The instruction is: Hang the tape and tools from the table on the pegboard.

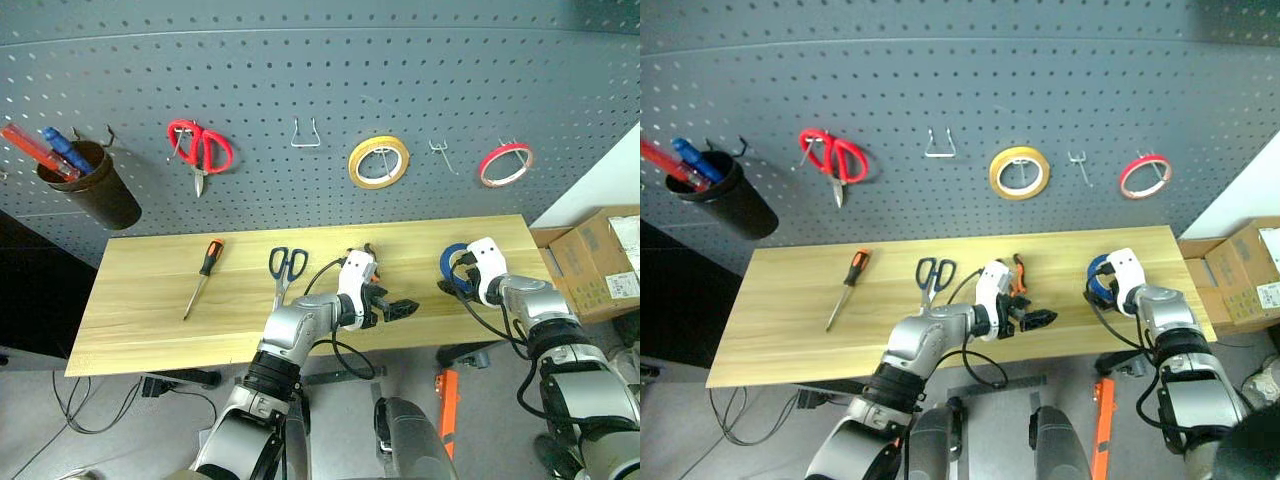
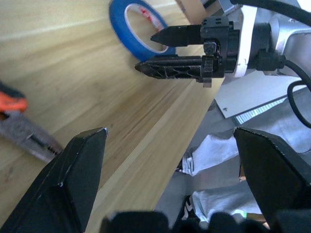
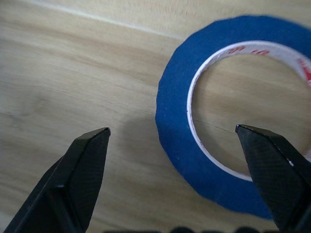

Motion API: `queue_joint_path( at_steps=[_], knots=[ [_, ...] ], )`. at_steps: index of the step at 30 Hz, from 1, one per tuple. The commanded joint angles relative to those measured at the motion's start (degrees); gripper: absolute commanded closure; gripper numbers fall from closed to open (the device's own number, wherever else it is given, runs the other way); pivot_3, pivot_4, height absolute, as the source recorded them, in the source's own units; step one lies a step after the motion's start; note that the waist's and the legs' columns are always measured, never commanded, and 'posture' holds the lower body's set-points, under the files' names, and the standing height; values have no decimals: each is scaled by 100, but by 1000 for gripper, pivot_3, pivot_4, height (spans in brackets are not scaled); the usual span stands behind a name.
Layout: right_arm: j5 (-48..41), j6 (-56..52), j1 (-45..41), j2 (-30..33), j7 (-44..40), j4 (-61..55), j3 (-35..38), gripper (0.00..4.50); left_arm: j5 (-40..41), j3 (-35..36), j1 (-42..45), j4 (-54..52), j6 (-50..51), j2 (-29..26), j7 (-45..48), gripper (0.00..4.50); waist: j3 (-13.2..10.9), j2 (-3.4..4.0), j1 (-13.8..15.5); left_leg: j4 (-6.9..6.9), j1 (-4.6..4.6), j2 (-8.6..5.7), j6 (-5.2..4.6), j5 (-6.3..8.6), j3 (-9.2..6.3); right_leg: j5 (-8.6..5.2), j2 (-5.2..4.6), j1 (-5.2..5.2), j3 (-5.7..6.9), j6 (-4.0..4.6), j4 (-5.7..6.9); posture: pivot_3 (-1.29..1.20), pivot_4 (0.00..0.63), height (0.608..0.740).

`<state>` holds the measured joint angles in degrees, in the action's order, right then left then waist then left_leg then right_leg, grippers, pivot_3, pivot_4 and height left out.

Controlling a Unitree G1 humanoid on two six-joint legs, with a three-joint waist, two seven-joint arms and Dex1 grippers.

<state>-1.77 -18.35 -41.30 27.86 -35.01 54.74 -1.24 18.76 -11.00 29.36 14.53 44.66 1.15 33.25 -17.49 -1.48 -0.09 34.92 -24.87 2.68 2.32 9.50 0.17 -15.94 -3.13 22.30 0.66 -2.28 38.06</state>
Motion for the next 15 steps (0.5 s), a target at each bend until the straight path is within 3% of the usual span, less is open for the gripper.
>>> queue_joint_path(
  at_steps=[1, 6, 7, 9, 15],
  knots=[
    [34, 229, -171, 39, -62, 415, 88, 0, -21, -102, -55, -236, 51, -22, -6, 49, -40, -5, 0, 0, 0, 0, 0, 0, 0, 0, 0, 0, 0, -1, 0, 96, 364, 740],
    [1, 272, -349, 67, -68, 954, 206, 0, 29, -24, -73, -367, 174, -89, -45, 49, -62, -12, 11, -1, 0, 1, 6, 2, 0, -2, -1, -1, 2, -3, -1, 100, 367, 740],
    [-45, 241, -390, 66, -75, 1011, 268, 186, 35, -23, -70, -386, 192, -91, -49, 17, -63, -13, 13, 0, 0, 1, 7, 2, 0, -2, -2, -2, 2, -3, -1, 100, 367, 740],
    [-91, 222, -447, 53, -121, 1066, 352, 606, 38, -30, -61, -406, 204, -83, -58, 0, -64, -14, 15, 0, 0, 1, 8, 3, 1, -1, -4, -2, 2, -5, -1, 99, 362, 740],
    [-89, 209, -381, 13, -179, 993, 409, 2694, -4, -61, 36, -282, 98, -9, -64, 0, -64, -15, 14, 0, 0, 1, 12, 4, 2, -1, -4, -2, 2, -7, -3, 85, 337, 740]
  ],
)
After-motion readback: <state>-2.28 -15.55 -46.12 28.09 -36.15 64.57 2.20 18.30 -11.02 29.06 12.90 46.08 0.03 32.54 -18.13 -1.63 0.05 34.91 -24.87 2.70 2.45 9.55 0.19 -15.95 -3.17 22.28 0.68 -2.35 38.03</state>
